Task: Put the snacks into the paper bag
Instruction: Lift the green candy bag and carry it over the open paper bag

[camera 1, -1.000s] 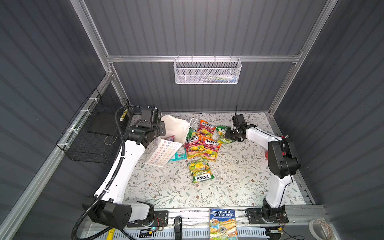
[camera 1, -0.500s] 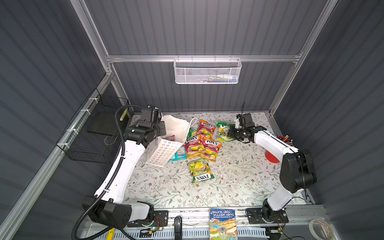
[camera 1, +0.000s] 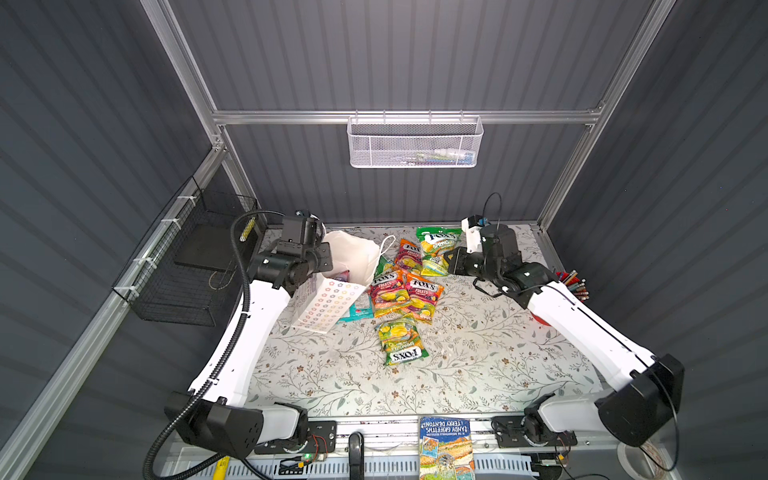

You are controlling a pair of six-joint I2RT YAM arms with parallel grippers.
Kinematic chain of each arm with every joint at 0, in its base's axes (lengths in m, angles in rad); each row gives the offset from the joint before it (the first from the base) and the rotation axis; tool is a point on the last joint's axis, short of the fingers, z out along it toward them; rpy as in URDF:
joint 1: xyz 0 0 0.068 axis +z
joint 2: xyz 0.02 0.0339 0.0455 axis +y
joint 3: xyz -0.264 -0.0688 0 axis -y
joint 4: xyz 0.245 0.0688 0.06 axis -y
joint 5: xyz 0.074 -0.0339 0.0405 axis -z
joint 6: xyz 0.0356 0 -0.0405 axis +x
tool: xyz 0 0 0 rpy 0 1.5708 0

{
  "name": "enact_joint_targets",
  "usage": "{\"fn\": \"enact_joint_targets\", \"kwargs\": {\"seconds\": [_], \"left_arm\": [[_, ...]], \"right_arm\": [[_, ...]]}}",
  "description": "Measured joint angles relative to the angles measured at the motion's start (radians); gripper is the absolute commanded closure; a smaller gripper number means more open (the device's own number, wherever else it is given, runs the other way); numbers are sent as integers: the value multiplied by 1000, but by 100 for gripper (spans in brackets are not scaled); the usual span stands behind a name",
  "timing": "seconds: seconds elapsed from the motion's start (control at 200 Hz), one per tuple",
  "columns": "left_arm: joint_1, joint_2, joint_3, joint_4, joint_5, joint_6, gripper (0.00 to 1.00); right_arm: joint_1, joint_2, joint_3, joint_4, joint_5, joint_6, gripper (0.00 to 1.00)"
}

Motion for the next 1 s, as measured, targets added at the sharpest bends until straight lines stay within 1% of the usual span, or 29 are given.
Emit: {"fn": "enact_joint_targets", "kwargs": {"seconds": [0.18, 0.375, 0.58, 0.726, 0.851, 1.001], "left_arm": [[0, -2, 0, 0, 11, 0, 100], [0, -5, 0, 0, 14, 0, 100], [0, -5, 0, 0, 22, 0, 100], [0, -5, 0, 0, 31, 0, 100], [0, -6, 0, 2, 35, 0, 100], [0, -13, 0, 4, 39, 0, 100]], "right_arm": [[116, -58, 86, -8, 40, -26, 100], [204, -19, 194, -8, 66, -53, 100], [303, 91, 253, 9, 86, -76, 100], [364, 208, 315, 7, 98, -94, 100], [392, 303, 382, 6, 101, -106, 100], [396, 408, 481, 8, 127, -126, 100]]}}
